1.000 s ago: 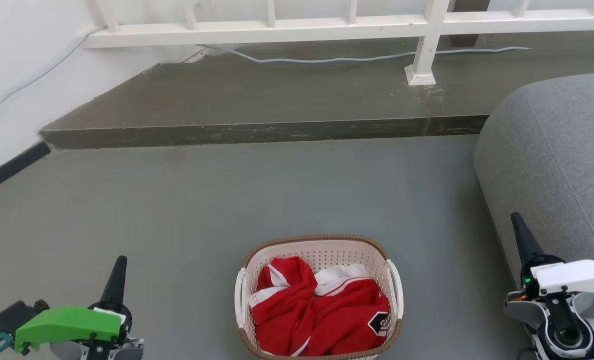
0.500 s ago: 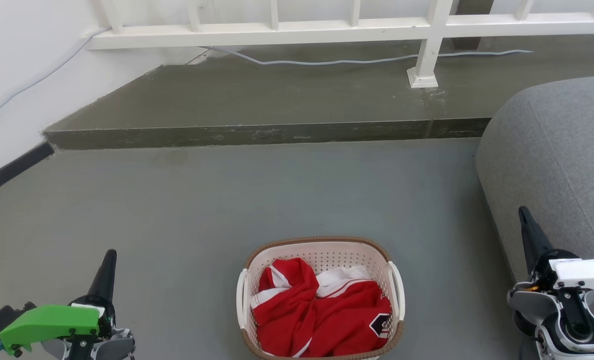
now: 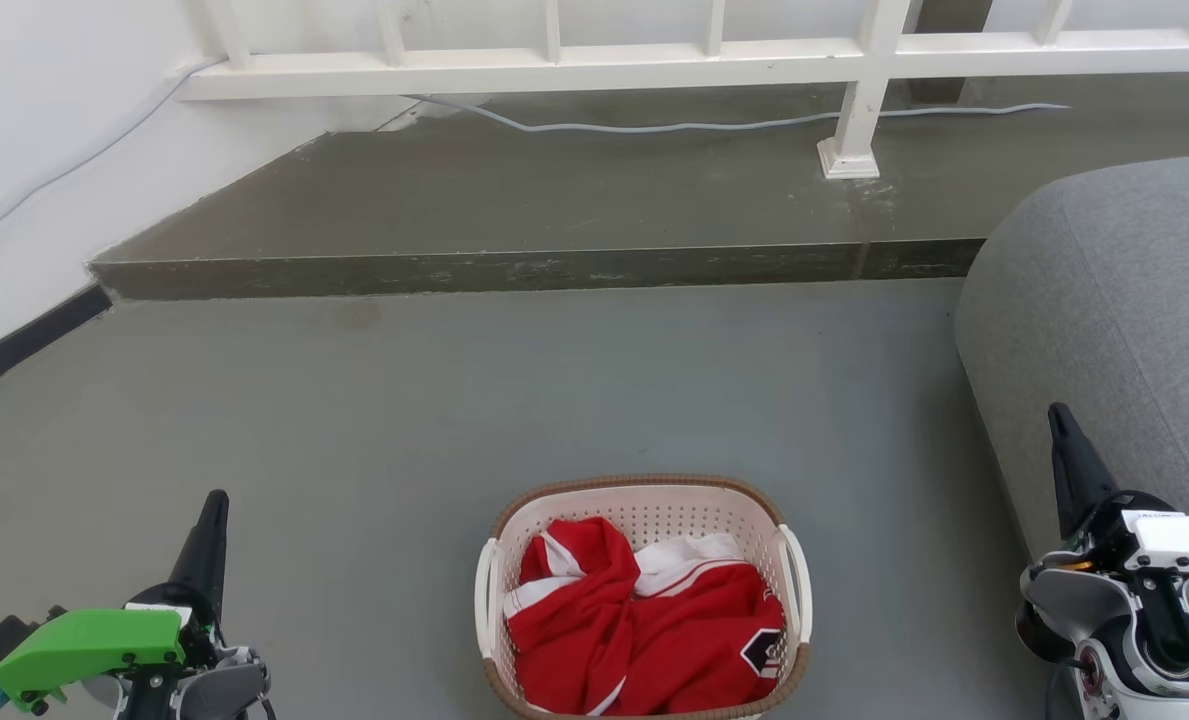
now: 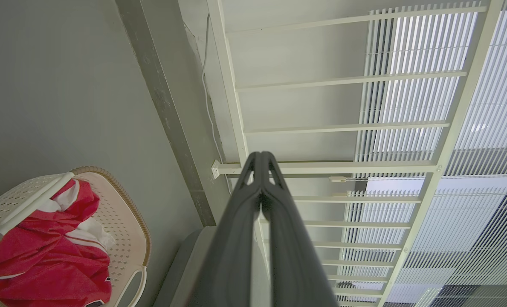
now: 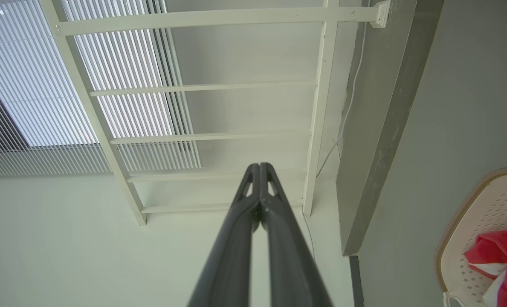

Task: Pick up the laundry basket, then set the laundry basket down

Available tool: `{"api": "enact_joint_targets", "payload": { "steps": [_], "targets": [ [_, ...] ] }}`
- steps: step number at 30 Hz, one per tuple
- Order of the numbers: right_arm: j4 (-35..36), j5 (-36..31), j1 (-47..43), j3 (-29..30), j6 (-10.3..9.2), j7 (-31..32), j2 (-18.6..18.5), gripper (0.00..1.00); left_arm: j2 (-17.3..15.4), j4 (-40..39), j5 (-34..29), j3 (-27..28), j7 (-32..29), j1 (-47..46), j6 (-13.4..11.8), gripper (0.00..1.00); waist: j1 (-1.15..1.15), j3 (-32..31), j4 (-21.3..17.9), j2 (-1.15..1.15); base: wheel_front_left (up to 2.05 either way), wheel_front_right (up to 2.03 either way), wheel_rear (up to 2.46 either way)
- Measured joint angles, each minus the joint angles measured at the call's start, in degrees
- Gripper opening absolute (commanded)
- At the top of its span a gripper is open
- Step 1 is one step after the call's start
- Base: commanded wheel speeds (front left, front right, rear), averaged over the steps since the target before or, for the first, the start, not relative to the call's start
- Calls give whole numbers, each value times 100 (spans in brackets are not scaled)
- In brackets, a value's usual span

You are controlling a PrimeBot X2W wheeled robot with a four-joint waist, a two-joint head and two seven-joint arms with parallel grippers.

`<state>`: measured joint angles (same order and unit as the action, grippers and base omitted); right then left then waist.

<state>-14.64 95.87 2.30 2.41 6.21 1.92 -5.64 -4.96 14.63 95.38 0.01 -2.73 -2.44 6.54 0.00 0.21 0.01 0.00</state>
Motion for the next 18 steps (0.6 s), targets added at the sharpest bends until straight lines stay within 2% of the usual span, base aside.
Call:
{"api": "enact_joint_targets", "payload": {
  "steps": [18],
  "targets": [
    [-57,0,54,13,33,21,4,0,2,67,0,5,-9,-3,1,0,0,-3,-1,0,0,0,0]
  ]
}}
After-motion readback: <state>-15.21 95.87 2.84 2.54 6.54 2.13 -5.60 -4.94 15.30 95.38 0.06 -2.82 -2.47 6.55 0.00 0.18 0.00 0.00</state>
